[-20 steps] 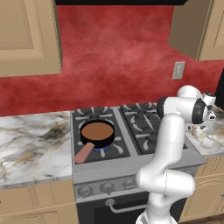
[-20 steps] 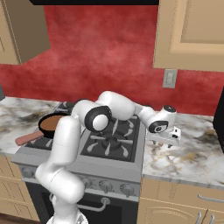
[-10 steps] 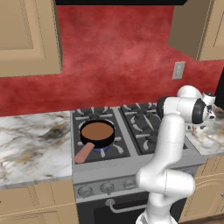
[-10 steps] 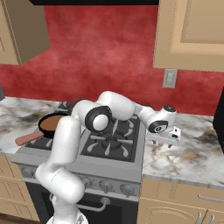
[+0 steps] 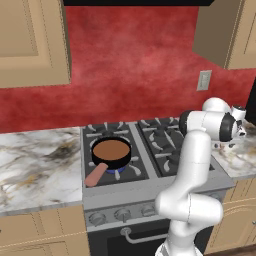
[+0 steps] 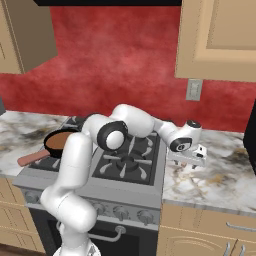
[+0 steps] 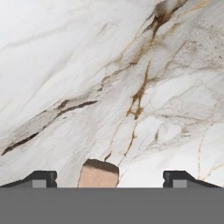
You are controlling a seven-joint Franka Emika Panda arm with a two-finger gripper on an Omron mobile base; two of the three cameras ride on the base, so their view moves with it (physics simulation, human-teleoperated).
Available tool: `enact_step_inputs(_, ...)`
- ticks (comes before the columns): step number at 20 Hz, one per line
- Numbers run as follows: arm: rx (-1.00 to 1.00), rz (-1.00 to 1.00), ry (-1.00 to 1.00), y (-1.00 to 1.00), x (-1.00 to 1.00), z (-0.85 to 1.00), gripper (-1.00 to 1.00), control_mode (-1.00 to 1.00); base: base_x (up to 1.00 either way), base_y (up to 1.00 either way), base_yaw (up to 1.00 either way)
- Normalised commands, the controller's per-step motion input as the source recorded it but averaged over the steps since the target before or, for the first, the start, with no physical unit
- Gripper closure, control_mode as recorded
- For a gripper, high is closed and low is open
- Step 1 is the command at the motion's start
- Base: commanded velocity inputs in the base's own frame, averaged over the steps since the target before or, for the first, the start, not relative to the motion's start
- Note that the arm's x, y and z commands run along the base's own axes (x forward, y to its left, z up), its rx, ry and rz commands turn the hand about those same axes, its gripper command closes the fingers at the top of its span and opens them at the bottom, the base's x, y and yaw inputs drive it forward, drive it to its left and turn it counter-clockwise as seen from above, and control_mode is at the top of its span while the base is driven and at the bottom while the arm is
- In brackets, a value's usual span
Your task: Pick up the sugar cube(s) and place them in the saucepan with hot chocolate.
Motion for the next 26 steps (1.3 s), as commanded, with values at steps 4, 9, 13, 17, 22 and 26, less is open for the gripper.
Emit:
enact_step_inputs(4, 0.0, 0.0, 0.0, 0.06, 0.0, -0.03, -1.0, -1.0, 0.0, 0.0, 0.0)
enact_step_inputs(9, 0.0, 0.0, 0.02, 0.08, 0.0, -0.02, 1.0, -1.0, 0.0, 0.0, 0.0)
enact_step_inputs(13, 0.0, 0.0, 0.02, 0.03, 0.0, 0.0, 1.0, -1.0, 0.0, 0.0, 0.0)
enact_step_inputs(17, 0.0, 0.0, 0.03, 0.0, 0.0, 0.0, 1.0, -1.0, 0.0, 0.0, 0.0)
enact_step_inputs(22, 0.0, 0.0, 0.05, 0.0, 0.0, 0.0, 1.0, -1.0, 0.0, 0.0, 0.0)
enact_step_inputs(26, 0.0, 0.0, 0.01, 0.0, 0.0, 0.0, 1.0, -1.0, 0.0, 0.0, 0.0)
